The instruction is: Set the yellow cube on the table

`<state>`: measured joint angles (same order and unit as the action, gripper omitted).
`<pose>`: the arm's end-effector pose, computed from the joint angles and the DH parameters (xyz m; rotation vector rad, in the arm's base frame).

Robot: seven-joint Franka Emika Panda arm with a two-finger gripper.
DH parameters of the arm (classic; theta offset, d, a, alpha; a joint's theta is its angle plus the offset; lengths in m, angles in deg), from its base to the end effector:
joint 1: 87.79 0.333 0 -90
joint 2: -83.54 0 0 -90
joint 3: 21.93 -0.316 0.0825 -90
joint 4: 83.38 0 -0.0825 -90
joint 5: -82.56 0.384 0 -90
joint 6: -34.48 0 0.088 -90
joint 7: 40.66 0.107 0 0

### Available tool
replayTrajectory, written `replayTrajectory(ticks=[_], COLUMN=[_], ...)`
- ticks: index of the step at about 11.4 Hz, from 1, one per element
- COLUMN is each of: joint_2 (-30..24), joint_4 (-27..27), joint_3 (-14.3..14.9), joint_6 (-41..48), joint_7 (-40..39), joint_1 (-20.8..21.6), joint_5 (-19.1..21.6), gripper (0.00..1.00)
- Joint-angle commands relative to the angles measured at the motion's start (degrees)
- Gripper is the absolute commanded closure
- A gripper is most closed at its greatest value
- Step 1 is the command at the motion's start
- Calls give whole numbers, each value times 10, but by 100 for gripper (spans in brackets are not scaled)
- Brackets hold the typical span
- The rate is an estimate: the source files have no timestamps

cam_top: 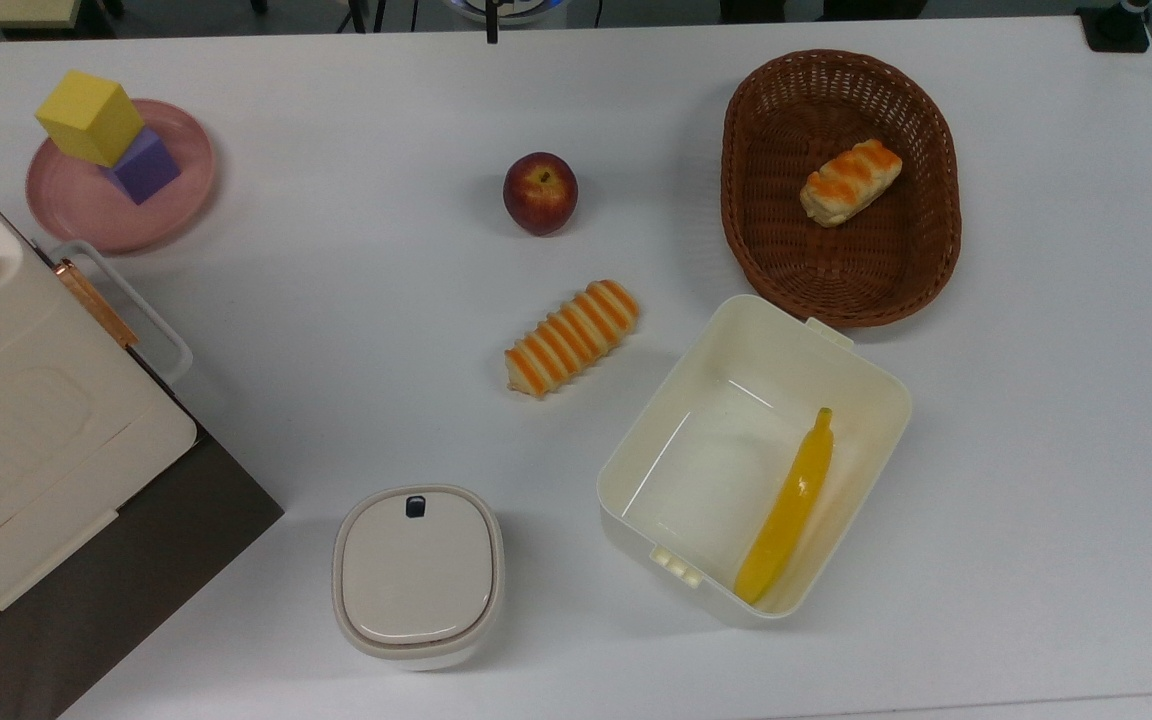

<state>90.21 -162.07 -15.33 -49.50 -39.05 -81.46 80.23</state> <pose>0.5799 -0.0029 0.6421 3.0868 -0.0556 -0.0350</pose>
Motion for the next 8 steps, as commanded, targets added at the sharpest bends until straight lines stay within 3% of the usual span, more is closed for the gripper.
replayTrajectory(ticks=[1,8], joint_2=[-5,-3], joint_4=[-19,-20], joint_3=[1,5], joint_6=[-13,-14], joint_7=[-18,-17], joint_1=[22,21], joint_5=[8,8], gripper=[0,0])
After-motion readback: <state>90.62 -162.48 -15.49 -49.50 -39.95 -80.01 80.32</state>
